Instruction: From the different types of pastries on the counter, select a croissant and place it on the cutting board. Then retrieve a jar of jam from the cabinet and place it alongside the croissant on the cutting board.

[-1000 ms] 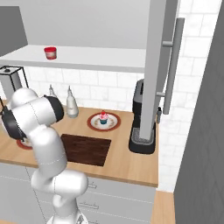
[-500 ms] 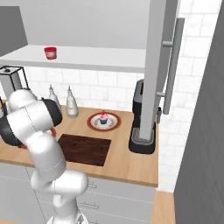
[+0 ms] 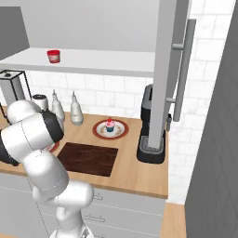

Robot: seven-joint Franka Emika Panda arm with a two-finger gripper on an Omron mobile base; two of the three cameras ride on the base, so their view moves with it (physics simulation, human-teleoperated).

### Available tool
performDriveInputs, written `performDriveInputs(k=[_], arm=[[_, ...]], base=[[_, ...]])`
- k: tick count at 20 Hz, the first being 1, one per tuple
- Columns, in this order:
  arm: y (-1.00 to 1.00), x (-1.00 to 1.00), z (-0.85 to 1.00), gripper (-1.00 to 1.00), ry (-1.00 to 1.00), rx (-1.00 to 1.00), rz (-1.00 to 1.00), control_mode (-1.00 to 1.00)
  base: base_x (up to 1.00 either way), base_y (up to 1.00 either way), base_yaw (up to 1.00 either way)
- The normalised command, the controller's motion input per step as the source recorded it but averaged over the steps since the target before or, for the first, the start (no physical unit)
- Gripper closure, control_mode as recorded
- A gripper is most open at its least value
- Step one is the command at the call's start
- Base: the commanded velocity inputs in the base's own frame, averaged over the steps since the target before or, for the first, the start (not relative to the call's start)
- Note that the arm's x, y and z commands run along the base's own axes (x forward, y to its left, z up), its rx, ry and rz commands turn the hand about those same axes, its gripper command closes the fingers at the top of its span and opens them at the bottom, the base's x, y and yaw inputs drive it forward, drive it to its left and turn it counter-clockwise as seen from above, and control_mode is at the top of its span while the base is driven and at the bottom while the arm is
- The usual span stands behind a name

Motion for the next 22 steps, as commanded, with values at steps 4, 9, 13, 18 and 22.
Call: performDriveInputs(k=[4,9,13,18,22], arm=[[-0.34,0.0,0.0,1.0,0.0,0.05,0.0,-1.0],[-0.32,0.0,0.0,1.0,0.0,0.02,0.01,-1.0],[-0.31,0.0,0.0,1.0,0.0,0.0,0.04,-1.0],[-0.34,0.0,0.0,1.0,0.0,0.0,0.08,-1.0],[-0.33,0.0,0.0,1.0,-0.02,0.0,0.12,-1.0]], base=[[0.0,0.0,0.0],[0.0,0.0,0.0],[0.0,0.0,0.0],[0.0,0.0,0.0],[0.0,0.0,0.0]])
